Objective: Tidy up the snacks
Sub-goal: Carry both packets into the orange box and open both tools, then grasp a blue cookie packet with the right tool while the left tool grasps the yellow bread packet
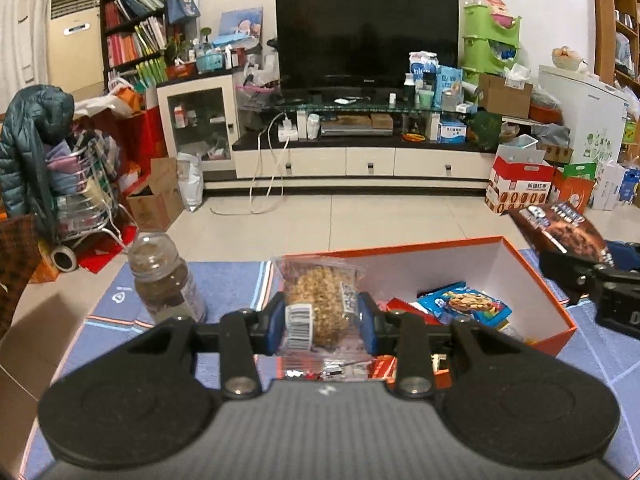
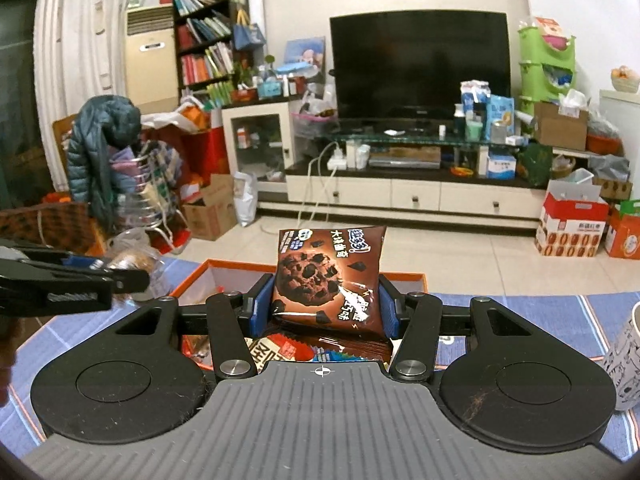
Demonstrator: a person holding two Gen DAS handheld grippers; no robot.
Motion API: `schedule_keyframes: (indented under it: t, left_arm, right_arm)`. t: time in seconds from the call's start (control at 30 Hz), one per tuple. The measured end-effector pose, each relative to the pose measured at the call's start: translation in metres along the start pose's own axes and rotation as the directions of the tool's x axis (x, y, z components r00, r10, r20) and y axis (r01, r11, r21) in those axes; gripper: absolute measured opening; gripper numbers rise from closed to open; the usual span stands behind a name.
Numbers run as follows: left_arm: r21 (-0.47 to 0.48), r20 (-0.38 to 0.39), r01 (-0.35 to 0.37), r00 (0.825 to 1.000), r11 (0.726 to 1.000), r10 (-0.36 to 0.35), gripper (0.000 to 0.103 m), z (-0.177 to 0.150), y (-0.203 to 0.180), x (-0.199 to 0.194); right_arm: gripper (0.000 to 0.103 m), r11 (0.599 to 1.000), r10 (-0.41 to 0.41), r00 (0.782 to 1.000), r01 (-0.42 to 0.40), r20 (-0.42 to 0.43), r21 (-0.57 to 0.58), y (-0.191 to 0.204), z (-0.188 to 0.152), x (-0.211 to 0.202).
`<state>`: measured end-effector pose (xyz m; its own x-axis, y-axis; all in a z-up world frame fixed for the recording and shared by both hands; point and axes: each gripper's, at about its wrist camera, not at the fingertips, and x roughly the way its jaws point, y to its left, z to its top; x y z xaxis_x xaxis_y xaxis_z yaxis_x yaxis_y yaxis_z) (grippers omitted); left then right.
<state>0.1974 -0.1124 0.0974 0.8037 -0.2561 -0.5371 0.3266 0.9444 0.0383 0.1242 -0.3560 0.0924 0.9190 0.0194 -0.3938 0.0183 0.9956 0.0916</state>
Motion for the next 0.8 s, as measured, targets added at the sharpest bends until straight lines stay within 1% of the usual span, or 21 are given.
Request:
schedule_keyframes:
  t: [0.1, 0.2, 0.27, 0.3, 0.33, 0.37, 0.4, 0.43, 0.47, 0.5, 0.53, 0.57, 0.6, 0.7, 0.73, 0.8]
  left_arm:
    - [-0.004, -0.012, 0.011, 1.0, 1.0, -0.011, 0.034, -0.002, -0.004, 0.009]
    - [-0.027, -0.038, 0.029, 0.999, 0.999, -0.03, 0.034, -0.002, -0.007, 0.023]
    - [-0.07, -0.07, 0.072, 0.995, 0.995, -0.077, 0.034, 0.001, -0.01, 0.044]
    - [-0.092, -0.09, 0.099, 0.99, 0.991, -0.107, 0.046, 0.002, -0.009, 0.054]
    - [-0.123, -0.119, 0.124, 0.983, 0.985, -0.138, 0.063, 0.001, -0.008, 0.064]
    - [-0.147, -0.138, 0.125, 0.98, 0.981, -0.146, 0.063, 0.0, -0.007, 0.065]
    - [-0.153, -0.136, 0.125, 0.98, 0.98, -0.146, 0.063, -0.001, -0.007, 0.06]
    - [-0.14, -0.103, 0.137, 0.983, 0.981, -0.152, 0.066, -0.004, -0.005, 0.046]
    - [-0.12, -0.068, 0.14, 0.986, 0.983, -0.149, 0.067, -0.008, -0.003, 0.032]
    - [-0.102, -0.03, 0.126, 0.991, 0.987, -0.129, 0.073, -0.014, 0.0, 0.015]
    - [-0.089, 0.002, 0.103, 0.995, 0.991, -0.103, 0.083, -0.023, 0.004, -0.002]
    - [-0.089, 0.028, 0.072, 0.997, 0.993, -0.07, 0.086, -0.036, 0.009, -0.021]
    - [-0.094, 0.042, 0.049, 0.998, 0.994, -0.045, 0.086, -0.049, 0.013, -0.036]
    - [-0.117, 0.013, 0.029, 1.0, 0.993, -0.027, 0.086, -0.092, 0.027, -0.068]
    - [-0.135, 0.0, 0.016, 1.0, 0.991, -0.016, 0.086, -0.108, 0.031, -0.075]
    - [-0.165, -0.03, -0.004, 1.0, 0.986, -0.001, 0.086, -0.128, 0.036, -0.079]
  right_arm:
    - [0.04, 1.0, -0.001, 1.0, 0.0, 0.002, 0.01, -0.003, 0.0, 0.001]
    - [0.04, 1.0, -0.005, 1.0, 0.005, -0.011, 0.014, -0.004, -0.004, 0.008]
    - [0.04, 1.0, -0.019, 0.999, 0.019, -0.033, 0.015, -0.004, -0.006, 0.018]
    - [0.04, 0.999, -0.029, 0.999, 0.03, -0.046, 0.014, -0.004, -0.007, 0.025]
    - [0.041, 0.999, -0.046, 0.997, 0.046, -0.058, 0.013, -0.004, -0.008, 0.033]
    - [0.044, 0.998, -0.059, 0.996, 0.06, -0.072, 0.018, -0.006, -0.008, 0.038]
    - [0.045, 0.997, -0.059, 0.995, 0.062, -0.087, 0.037, -0.008, -0.008, 0.04]
    - [0.047, 0.997, -0.049, 0.995, 0.054, -0.081, 0.058, -0.01, -0.01, 0.034]
    - [0.055, 0.996, -0.032, 0.998, 0.036, -0.055, 0.079, -0.011, -0.012, 0.021]
    - [0.058, 0.995, -0.03, 0.999, 0.033, -0.033, 0.09, -0.011, -0.015, 0.007]
    - [0.061, 0.994, -0.037, 0.999, 0.038, -0.016, 0.104, -0.011, -0.02, -0.008]
    - [0.063, 0.992, -0.035, 0.999, 0.036, -0.007, 0.12, -0.009, -0.029, -0.027]
    - [0.063, 0.992, -0.028, 1.0, 0.028, -0.004, 0.123, -0.006, -0.039, -0.041]
    - [0.063, 0.994, -0.036, 0.999, 0.039, -0.029, 0.107, 0.008, -0.083, -0.079]
    - [0.063, 0.993, -0.031, 0.998, 0.036, -0.045, 0.113, 0.011, -0.096, -0.085]
    - [0.064, 0.991, 0.003, 0.994, 0.012, -0.112, 0.131, 0.018, -0.116, -0.084]
